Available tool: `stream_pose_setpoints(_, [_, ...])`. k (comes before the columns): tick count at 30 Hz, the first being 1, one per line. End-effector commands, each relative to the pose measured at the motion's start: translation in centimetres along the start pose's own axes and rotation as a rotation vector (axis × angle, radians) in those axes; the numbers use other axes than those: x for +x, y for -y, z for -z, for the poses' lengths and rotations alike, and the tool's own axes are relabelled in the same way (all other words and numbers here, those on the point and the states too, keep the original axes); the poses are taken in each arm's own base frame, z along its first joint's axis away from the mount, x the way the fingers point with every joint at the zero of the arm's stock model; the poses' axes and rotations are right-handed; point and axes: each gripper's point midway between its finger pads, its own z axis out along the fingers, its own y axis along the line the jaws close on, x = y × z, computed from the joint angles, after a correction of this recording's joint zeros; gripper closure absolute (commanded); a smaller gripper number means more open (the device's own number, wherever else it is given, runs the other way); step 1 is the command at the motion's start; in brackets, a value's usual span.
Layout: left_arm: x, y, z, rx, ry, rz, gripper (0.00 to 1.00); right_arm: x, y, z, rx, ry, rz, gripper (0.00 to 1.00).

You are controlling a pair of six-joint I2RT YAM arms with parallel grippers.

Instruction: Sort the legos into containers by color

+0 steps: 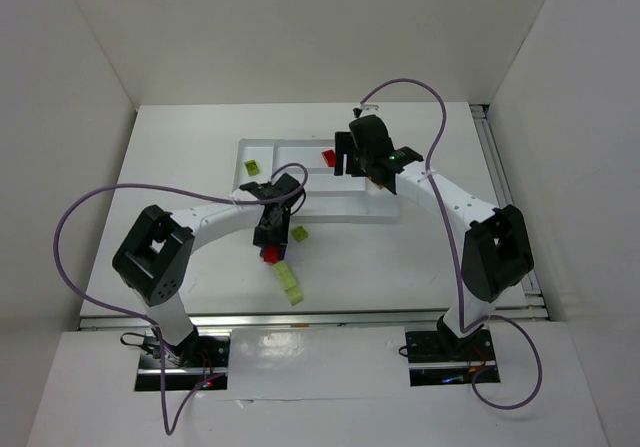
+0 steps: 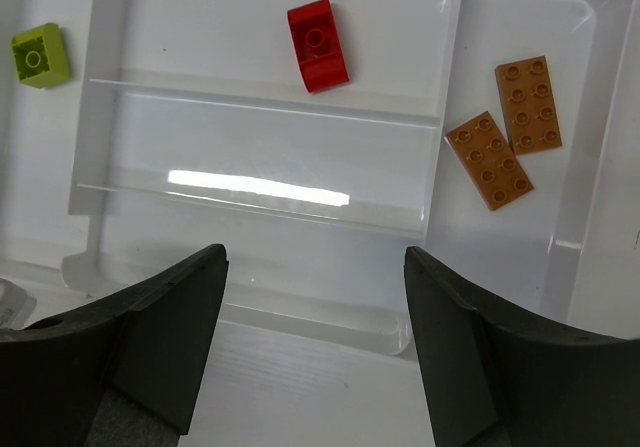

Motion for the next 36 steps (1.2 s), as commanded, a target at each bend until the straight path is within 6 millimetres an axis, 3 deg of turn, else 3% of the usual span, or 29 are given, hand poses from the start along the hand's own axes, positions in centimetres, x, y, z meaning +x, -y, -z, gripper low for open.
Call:
stream_pose_setpoints(1, [-3.4,-0.4,3.7,0.013,0.095,0.003,0.87,-0.9,-0.3,1.2,-0.005,0.031,0.002,0.21])
stream_pose_setpoints(4, [-6.3,-0.3,7.2,0.061,0.162,0.025,1.0,-0.9,-0.4,2.0,-0.043,0.021,-0.006,0.19])
stream_pose_setpoints(7, [-9.6,-0.1,10.1,0.134,0.234,0.047,1.0,-1.9,-0.2,3.7,-0.116,0.045,-0.046,0.19])
stream_pose_setpoints(8, [-10.3,0.5,10.8,0.183,0.245,0.047,1.0,-1.0,0.0,4.0,-0.145,0.03,-0.052,0.19])
stream_pose_setpoints(10, [-12.7,0.9,12.4,0.257,0.302,0.071,1.0,-2.4,-0.5,6.3,-0.278,0.083,-0.101,0.19])
stream_pose_setpoints(11, [-13.1,1.7,12.6,0.318,0.292,0.06,1.0,-1.1,-0.2,6.5,-0.311,0.065,-0.107,0.19])
stream_pose_setpoints(12, [-14.1,2.2,13.3,0.362,0.32,0.066,1.0,-1.3,0.2,7.1,-0.346,0.08,-0.133,0.19])
stream_pose_setpoints(14, [-15.4,2.8,14.0,0.429,0.342,0.073,1.0,-2.4,-1.6,9.8,-0.51,0.132,-0.143,0.2])
stream_pose_setpoints(15, [-15.3,3.8,14.6,0.489,0.336,0.058,1.0,-1.4,-2.0,10.0,-0.547,0.116,-0.153,0.2])
stream_pose_setpoints(16, [-15.8,3.6,14.2,0.487,0.342,0.068,1.0,-1.1,-3.2,11.0,-0.636,0.1,-0.153,0.22])
stream_pose_setpoints(19, [-16.7,4.1,14.7,0.506,0.361,0.065,1.0,-1.6,-5.6,12.2,-0.782,0.112,-0.198,0.22])
stream_pose_setpoints(22, [-16.9,4.7,15.5,0.548,0.366,0.063,1.0,-1.3,-8.3,12.2,-0.849,0.098,-0.185,0.19])
stream_pose_setpoints(25, [-16.8,5.2,15.6,0.579,0.36,0.063,1.0,-1.0,-10.1,10.8,-0.839,0.065,-0.148,0.19])
stream_pose_setpoints(26, [-16.8,5.3,15.6,0.581,0.358,0.072,1.0,0.0,-10.5,9.9,-0.843,0.019,-0.148,0.19])
stream_pose_setpoints(29, [-16.6,5.6,15.5,0.599,0.347,0.066,1.0,0.3,-11.8,9.7,-0.873,0.023,-0.14,0.21])
stream_pose_setpoints(36, [-16.1,5.5,14.9,0.592,0.33,0.067,1.0,-0.7,-12.7,8.1,-0.867,0.04,-0.138,0.34])
